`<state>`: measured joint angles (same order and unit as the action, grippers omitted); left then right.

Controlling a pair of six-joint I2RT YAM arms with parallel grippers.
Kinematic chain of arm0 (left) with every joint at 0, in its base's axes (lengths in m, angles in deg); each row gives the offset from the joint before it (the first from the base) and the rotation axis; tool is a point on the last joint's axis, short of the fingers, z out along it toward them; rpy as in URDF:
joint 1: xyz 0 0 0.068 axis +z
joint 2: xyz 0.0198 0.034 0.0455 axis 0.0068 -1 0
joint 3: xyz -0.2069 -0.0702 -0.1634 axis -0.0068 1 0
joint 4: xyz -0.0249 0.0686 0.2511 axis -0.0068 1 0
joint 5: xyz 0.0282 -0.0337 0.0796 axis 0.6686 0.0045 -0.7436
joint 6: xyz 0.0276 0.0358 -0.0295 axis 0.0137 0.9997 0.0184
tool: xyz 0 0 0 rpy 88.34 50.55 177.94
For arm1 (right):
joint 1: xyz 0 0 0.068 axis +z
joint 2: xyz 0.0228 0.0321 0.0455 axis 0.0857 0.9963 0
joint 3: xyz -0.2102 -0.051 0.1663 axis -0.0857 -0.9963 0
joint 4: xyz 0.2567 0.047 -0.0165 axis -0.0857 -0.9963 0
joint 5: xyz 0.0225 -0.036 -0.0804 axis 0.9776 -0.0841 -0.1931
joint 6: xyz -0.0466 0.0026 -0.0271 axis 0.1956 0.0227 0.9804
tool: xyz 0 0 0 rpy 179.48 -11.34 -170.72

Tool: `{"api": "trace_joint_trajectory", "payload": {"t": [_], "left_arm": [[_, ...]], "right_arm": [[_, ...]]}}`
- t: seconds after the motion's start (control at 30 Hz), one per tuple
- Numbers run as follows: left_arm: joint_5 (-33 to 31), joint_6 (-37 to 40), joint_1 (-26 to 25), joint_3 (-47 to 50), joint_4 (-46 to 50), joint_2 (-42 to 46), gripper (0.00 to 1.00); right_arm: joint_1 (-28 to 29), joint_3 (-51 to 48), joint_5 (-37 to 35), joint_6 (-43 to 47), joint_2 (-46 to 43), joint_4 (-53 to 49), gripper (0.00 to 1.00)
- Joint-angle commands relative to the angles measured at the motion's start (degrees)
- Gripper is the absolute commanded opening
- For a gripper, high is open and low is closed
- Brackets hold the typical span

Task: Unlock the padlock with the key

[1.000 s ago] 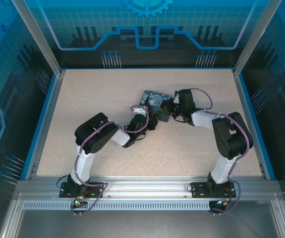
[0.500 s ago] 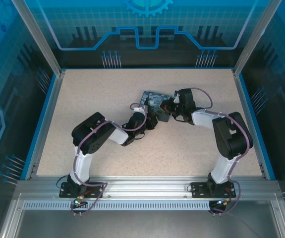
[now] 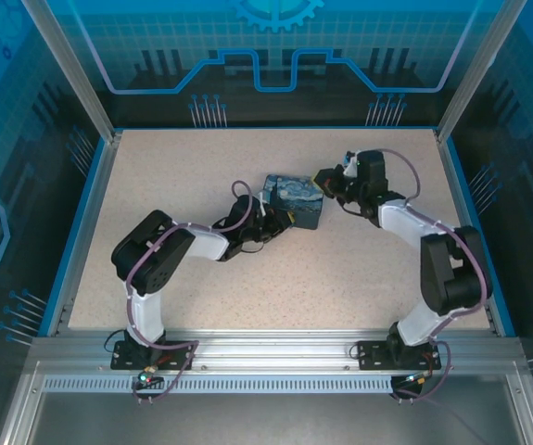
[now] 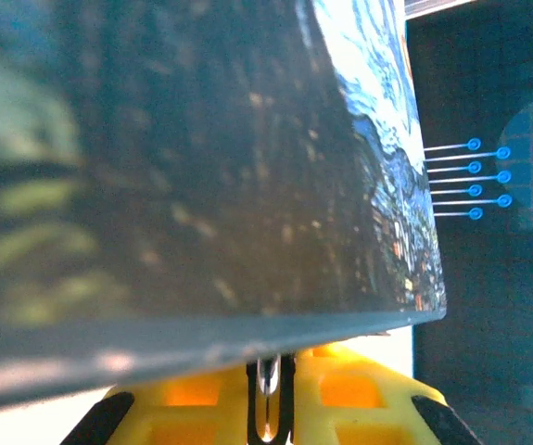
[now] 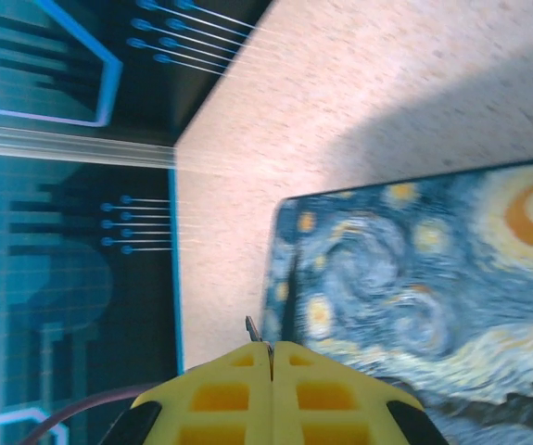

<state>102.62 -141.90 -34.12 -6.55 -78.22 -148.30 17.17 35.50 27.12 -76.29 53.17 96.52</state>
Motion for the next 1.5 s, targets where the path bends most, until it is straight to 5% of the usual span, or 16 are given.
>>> {"api": "trace_joint_trajectory", "payload": {"t": [0.0, 0.3, 0.63, 1.0, 1.47], "left_arm": [[3.8, -4.8, 0.1, -3.9, 1.5, 3.9, 0.0], [1.7, -8.9, 0.1, -11.0, 13.4, 7.6, 0.0], [0.9, -12.4, 0.0, -12.1, 14.3, 10.9, 0.0], [4.0, -20.2, 0.0, -8.0, -2.7, 8.0, 0.0], [2.6, -22.9, -0.5, -6.7, -7.4, 8.8, 0.0]], "right_arm": [[-0.7, -0.7, 3.1, -0.9, -6.3, -0.8, 0.0], [-0.8, -15.3, 6.5, -1.8, -22.6, 0.2, 0.0], [-2.2, -27.4, 6.3, -7.3, -35.3, -0.8, 0.0], [-0.2, -33.9, 4.5, -20.4, -32.8, 11.3, 0.0], [1.3, -32.4, 2.2, -26.7, -27.9, 21.6, 0.0]]}}
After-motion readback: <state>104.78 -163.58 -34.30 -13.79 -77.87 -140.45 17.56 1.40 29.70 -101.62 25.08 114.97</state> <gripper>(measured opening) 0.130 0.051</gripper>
